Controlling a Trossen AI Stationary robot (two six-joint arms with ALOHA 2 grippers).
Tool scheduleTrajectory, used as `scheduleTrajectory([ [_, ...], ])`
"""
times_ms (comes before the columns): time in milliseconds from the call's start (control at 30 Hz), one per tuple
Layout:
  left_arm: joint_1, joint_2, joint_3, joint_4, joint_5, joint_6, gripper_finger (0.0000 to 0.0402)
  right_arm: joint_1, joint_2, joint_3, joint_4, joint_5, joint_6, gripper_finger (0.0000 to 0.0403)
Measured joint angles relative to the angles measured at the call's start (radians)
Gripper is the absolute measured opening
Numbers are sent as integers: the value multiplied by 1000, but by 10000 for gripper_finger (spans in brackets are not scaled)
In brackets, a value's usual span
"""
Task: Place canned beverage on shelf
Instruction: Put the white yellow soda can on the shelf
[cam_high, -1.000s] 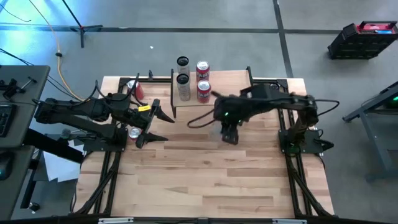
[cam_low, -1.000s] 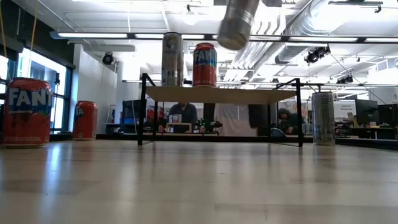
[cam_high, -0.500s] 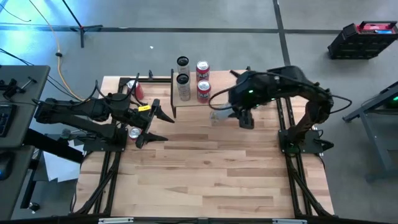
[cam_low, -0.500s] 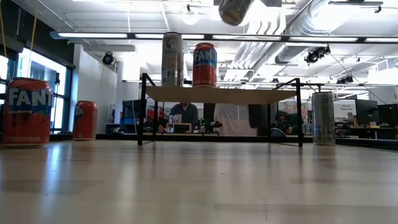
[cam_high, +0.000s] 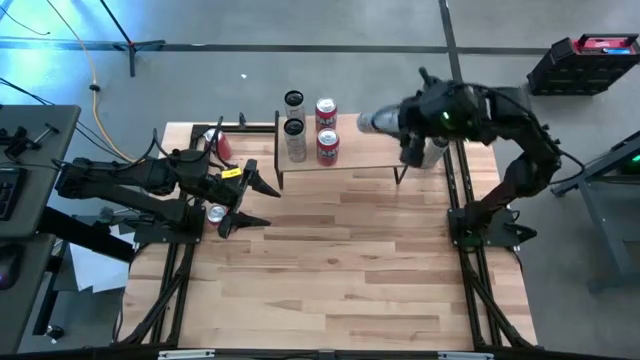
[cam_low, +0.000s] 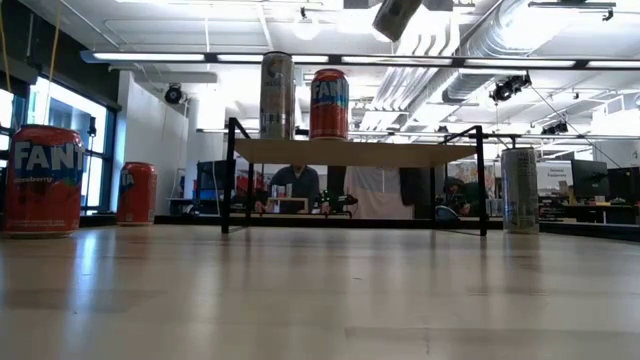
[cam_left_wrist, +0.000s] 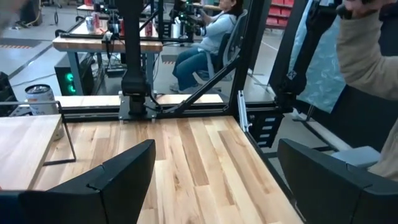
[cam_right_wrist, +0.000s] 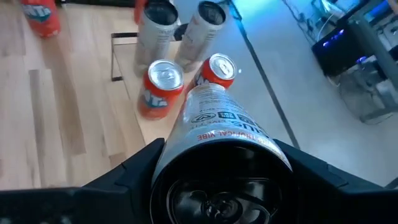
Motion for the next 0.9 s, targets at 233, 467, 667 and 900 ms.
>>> scheduleTrajectory([
  [233,0,0,0,-4,1,16,328,-189,81,27,-9,-177,-98,245],
  [467,5,12,0,-1,-27,128,328,-317,145,17,-37,-366,-158,245],
  [667,71,12,1,-14,-59,169,328,-368,192,-11,-38,-437,-168,244],
  [900,232,6,93,-145,-59,235,328,-389,195,-115,-46,-458,-161,245],
])
